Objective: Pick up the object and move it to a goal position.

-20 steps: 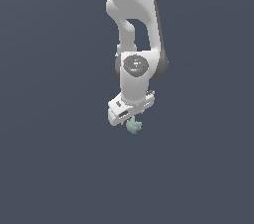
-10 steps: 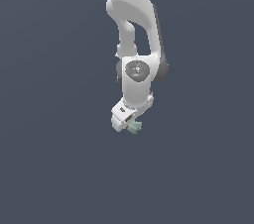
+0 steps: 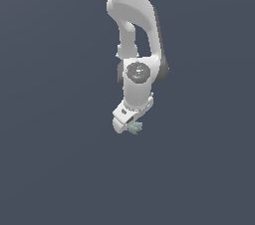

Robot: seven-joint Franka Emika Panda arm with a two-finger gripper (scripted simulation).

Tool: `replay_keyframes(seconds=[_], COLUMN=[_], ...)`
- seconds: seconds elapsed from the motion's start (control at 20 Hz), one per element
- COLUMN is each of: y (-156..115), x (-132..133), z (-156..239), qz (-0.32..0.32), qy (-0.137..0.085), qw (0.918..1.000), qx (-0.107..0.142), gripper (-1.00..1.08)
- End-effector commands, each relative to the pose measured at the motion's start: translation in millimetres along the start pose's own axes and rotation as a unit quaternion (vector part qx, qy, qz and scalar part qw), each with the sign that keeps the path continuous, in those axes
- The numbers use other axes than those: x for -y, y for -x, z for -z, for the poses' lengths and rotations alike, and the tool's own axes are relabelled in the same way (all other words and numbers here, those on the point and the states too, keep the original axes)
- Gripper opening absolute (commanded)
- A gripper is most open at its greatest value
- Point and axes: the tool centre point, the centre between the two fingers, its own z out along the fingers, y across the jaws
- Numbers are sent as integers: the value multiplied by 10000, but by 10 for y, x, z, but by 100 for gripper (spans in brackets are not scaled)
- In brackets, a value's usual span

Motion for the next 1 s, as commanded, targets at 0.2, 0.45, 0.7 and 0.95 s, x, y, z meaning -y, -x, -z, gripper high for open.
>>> replay_keyframes(seconds=[0.2,0.45,0.7,0.95], y=[8,7,0,0], x=[10,9,3,3], z=[-280,-459,-474,-474], qz=[15,24,24,24], qy=[-3,-3,-3,-3], qw=[10000,10000,10000,10000], qx=[2,1,1,1], gripper=[100,100,-100,-100])
